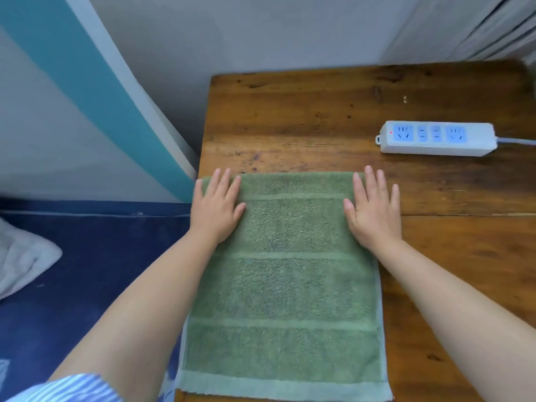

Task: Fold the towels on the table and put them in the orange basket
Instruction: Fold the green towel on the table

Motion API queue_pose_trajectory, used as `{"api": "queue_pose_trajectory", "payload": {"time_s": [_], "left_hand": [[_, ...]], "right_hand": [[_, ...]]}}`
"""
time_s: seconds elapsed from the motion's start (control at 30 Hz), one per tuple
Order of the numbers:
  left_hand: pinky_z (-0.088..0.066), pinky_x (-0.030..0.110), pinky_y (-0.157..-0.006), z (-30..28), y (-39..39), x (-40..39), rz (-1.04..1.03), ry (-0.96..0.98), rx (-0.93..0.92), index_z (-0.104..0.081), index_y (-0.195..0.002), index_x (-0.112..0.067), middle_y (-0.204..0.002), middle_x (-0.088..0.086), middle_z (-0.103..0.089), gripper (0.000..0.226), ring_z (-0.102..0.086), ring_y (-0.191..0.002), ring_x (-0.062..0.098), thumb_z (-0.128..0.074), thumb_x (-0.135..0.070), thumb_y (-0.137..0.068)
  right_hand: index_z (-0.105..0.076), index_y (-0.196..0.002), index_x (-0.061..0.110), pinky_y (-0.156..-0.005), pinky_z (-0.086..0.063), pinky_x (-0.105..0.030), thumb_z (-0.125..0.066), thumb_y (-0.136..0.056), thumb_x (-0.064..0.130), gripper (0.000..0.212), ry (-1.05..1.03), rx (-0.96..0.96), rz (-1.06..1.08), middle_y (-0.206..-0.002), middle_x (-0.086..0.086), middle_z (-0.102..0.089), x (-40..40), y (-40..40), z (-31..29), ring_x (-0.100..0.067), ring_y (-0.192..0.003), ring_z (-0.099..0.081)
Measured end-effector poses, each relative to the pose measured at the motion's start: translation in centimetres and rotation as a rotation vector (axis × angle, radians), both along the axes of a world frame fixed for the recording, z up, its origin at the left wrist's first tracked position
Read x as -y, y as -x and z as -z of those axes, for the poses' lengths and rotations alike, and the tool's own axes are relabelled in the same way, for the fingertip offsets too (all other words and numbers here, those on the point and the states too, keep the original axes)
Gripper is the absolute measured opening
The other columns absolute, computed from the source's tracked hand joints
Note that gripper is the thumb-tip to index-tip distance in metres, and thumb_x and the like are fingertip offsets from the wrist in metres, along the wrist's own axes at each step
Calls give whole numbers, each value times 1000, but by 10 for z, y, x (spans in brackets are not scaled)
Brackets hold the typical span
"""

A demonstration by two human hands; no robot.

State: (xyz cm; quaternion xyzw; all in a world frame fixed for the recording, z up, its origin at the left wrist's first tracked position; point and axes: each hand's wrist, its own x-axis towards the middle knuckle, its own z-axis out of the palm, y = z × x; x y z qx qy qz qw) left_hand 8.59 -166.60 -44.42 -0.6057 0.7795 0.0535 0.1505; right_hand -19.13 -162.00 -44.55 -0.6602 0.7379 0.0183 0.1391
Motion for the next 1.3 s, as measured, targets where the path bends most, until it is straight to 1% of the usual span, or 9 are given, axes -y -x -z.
{"api": "queue_pose_trajectory", "payload": {"time_s": [0.13, 0.3, 0.43, 0.63, 0.77, 0.87, 1.0, 1.13, 1.3], "left_hand": [[0, 42, -116, -11, 17, -49, 251, -124, -82, -6, -147, -19, -157, 2, 1, 59, 6, -144, 18, -28, -40, -97], [-5, 41, -116, -14, 9, -125, 615, -305, -9, -10, -147, -17, -157, 2, -2, 57, -1, -145, 19, -31, -35, -97], [-28, 35, -104, -17, -10, -175, 680, -246, -117, -34, -138, -12, -144, 11, -34, 55, -31, -133, 24, -43, -41, -92], [-31, 36, -97, -10, -33, -221, 771, -341, 44, -23, -140, -14, -134, 7, -36, 81, -36, -122, 23, -54, -57, -79], [-36, 35, -94, -17, -33, -232, 731, -255, 66, -34, -134, -12, -135, 7, -39, 66, -40, -122, 23, -54, -48, -82], [-50, 21, -61, -29, -28, -240, 713, -159, 87, -68, -95, -14, -91, 0, -68, 52, -64, -78, 16, -76, -42, -52], [-41, 17, -41, -29, -18, -249, 652, -51, 77, -70, -67, -13, -61, 0, -63, 47, -59, -52, 14, -84, -27, -25], [-45, 33, -76, -30, -7, -243, 369, -180, 9, -52, -107, -7, -110, 10, -56, 23, -52, -104, 27, -52, -12, -84], [-43, 33, -71, -53, -2, -217, 259, -195, -196, -51, -105, -7, -108, 10, -59, 21, -55, -100, 27, -39, -18, -92]], "right_hand": [[-26, -142, 10, -115, 3, -43, -42, -93, 36, 58, -65, 66, -338, -154, -13, -13, -55, -25, -6, -27, -143, -8], [-65, -110, 3, -88, -43, -58, -80, -62, 38, 61, -58, -15, -636, -120, -21, -61, -142, -31, -19, -38, -110, -58], [-69, -104, 9, -82, -52, -48, -78, -51, 57, 71, -93, -74, -751, -114, -15, -66, -201, -33, -23, -31, -103, -64], [-10, -146, 20, -116, 2, -37, -51, -77, 57, 89, -353, -161, -748, -156, -8, 1, -225, -31, -22, -24, -144, 1], [-9, -145, 13, -117, -3, -40, -46, -84, 32, 74, -374, -219, -747, -156, -11, 2, -227, -40, -24, -26, -144, 1], [-11, -143, 3, -115, -10, -43, -35, -90, 12, 59, -373, -268, -769, -155, -16, -1, -228, -45, -22, -31, -143, -2], [-8, -143, 4, -115, -8, -47, -39, -89, 20, 64, -383, -253, -712, -154, -18, 2, -232, -50, -20, -32, -143, 1], [-6, -145, 8, -115, -6, -49, -38, -89, 51, 77, -344, -228, -593, -155, -15, 2, -245, -53, -17, -29, -143, 0], [-8, -144, 5, -116, -8, -44, -44, -87, 51, 82, -277, -173, -301, -155, -13, -1, -256, -59, -17, -26, -143, -5]]}}
